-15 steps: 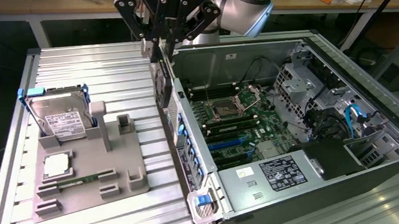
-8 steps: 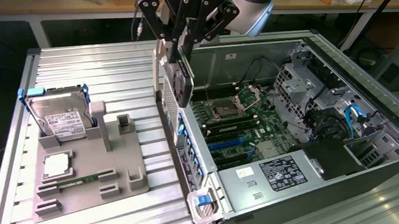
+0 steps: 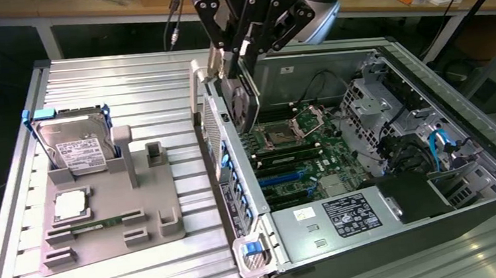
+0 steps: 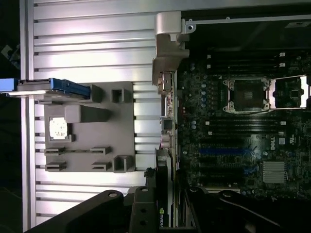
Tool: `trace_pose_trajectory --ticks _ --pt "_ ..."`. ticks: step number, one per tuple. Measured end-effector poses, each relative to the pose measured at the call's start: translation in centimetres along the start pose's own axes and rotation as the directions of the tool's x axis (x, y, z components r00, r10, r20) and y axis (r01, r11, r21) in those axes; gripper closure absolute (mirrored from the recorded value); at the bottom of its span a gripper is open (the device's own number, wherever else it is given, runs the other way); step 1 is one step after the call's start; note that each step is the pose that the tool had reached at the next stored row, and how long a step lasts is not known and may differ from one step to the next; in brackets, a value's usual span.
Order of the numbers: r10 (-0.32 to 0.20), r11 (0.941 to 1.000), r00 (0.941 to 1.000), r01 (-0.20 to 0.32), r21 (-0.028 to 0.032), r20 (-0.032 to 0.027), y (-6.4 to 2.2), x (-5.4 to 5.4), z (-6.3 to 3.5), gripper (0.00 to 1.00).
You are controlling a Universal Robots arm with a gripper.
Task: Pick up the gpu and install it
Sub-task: 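Pick up the gpu and move the gpu toward the slot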
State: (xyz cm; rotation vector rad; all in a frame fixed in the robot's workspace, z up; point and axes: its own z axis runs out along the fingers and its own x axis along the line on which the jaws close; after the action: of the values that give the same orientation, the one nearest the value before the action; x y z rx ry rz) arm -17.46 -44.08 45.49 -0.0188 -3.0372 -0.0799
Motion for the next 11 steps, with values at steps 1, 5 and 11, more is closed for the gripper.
trace_pose_trajectory --ticks 1,5,11 --pt "0.000 1.0000 1.0000 0.000 0.0028 0.0001 0.00 -0.2 -0.02 0.73" --pt "0.001 0.9999 1.0000 -0.001 0.0135 0.0003 0.02 -1.3 -0.13 0.73" --pt "0.003 0.9996 1.0000 -0.003 0.0284 0.0005 0.04 -3.0 -0.31 0.73"
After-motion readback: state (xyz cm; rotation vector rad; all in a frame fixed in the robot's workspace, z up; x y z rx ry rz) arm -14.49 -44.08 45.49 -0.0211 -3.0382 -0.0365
